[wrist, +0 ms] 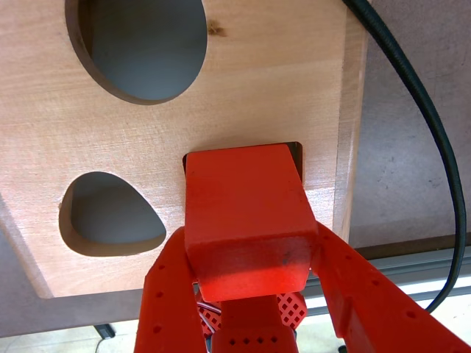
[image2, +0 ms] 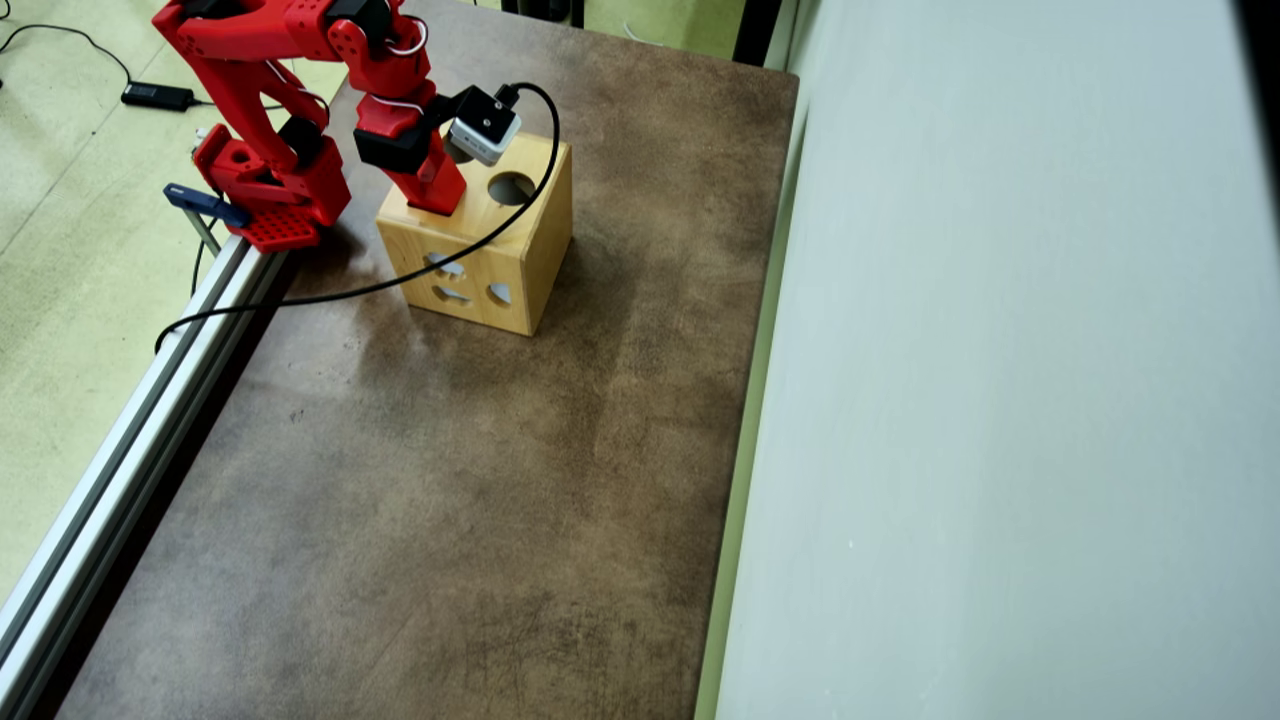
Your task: Pick and place the red cube on the square hole
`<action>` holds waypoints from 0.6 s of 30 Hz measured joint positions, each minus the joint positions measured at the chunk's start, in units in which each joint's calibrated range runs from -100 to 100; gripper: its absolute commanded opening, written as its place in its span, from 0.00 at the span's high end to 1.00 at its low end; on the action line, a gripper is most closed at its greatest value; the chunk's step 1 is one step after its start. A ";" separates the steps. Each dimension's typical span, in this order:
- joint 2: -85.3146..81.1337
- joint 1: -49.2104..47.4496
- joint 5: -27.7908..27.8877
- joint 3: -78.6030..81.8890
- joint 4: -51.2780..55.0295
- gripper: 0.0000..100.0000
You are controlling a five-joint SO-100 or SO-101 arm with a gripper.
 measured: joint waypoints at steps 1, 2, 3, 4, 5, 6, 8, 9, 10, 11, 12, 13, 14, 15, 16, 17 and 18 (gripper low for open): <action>0.00 0.00 0.00 0.00 0.00 0.92; 0.00 0.00 0.00 0.00 0.00 0.91; 0.00 0.00 0.00 0.00 0.00 0.91; 0.00 0.00 0.00 0.00 0.00 0.91; 0.00 0.00 0.00 0.00 0.00 0.91; 0.00 0.00 0.00 0.00 0.00 0.91; 0.00 0.00 -0.24 0.00 0.00 0.90; 0.00 0.00 -0.88 0.00 -0.08 0.90; 0.00 0.00 -1.81 -0.18 -0.08 0.88; 0.08 0.07 -3.08 -0.72 -0.08 0.85; 0.08 0.22 -4.49 -1.44 -0.08 0.81; 0.08 0.43 -5.37 -2.53 -0.08 0.76; 0.08 0.50 -6.11 -3.79 -0.08 0.71; 0.08 0.29 -6.64 -4.79 0.00 0.66; 0.08 0.07 -6.84 -5.15 0.00 0.60; 0.08 0.00 -6.89 -5.24 0.00 0.56; 0.08 0.14 -6.98 -5.24 0.08 0.52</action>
